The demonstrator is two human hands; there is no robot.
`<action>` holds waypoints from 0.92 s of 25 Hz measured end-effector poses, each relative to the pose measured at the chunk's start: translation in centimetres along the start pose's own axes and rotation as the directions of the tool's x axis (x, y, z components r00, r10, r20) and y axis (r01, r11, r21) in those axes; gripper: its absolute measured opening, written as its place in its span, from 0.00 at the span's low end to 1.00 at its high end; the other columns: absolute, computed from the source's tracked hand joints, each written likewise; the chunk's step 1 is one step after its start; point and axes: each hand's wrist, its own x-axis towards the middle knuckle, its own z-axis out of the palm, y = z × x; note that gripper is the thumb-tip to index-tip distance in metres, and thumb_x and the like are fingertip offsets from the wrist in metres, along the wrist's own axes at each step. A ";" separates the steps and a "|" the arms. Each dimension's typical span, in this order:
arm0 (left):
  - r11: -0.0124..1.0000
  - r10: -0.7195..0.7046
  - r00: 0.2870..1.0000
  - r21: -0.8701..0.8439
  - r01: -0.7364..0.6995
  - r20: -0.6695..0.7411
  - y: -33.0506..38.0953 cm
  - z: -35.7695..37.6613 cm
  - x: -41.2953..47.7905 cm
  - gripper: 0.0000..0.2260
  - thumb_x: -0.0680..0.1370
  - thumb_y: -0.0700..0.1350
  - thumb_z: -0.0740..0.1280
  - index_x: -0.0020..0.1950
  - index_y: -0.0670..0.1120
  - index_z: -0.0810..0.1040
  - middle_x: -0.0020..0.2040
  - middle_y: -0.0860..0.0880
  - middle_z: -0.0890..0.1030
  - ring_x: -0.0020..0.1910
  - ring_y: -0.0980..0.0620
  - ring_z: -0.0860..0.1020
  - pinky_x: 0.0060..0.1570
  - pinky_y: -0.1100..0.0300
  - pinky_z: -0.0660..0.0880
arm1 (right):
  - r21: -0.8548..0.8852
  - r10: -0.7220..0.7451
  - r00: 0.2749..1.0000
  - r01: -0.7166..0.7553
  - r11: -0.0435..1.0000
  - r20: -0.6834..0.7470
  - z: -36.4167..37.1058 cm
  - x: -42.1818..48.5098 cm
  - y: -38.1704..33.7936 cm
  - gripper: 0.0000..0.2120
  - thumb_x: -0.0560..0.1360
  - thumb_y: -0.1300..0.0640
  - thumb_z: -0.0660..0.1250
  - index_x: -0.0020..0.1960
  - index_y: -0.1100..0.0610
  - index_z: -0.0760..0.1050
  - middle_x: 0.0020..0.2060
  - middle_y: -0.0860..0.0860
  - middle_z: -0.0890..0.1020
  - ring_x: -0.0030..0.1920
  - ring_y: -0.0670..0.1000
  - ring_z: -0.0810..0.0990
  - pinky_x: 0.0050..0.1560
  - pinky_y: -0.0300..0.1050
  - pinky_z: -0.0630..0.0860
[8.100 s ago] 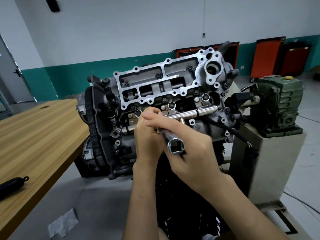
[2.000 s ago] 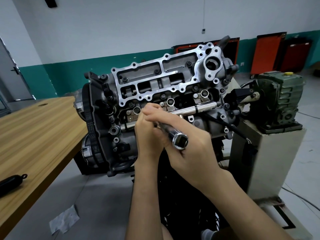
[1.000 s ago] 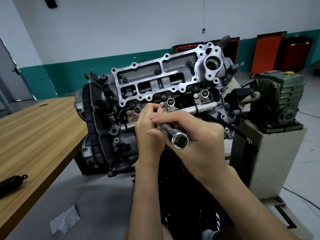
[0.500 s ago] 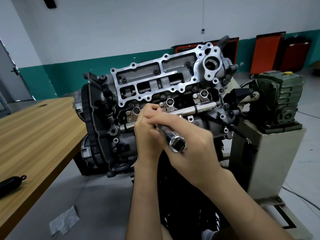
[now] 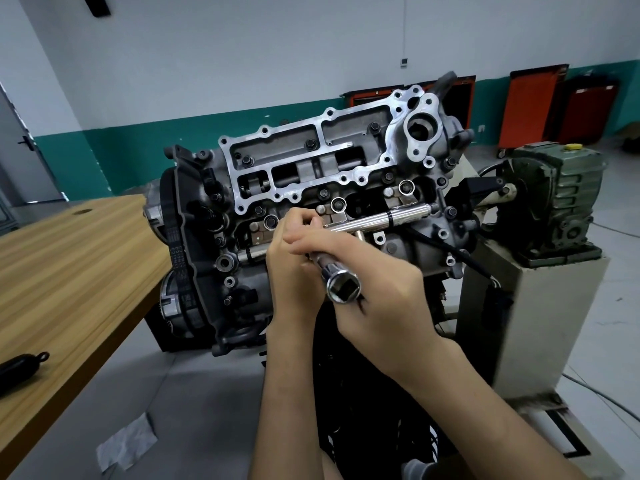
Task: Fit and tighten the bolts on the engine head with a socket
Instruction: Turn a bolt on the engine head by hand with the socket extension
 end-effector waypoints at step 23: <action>0.983 0.116 0.992 -0.138 -0.123 -0.052 -0.2 -0.5 -1.4 0.05 0.78 0.36 0.61 0.45 0.36 0.76 0.43 0.42 0.79 0.44 0.44 0.75 0.48 0.48 0.71 | -0.020 0.036 0.996 -0.038 0.999 -0.085 -0.6 0.5 0.6 0.12 0.65 0.72 0.78 0.47 0.65 0.82 0.39 0.57 0.85 0.38 0.50 0.83 0.46 0.34 0.77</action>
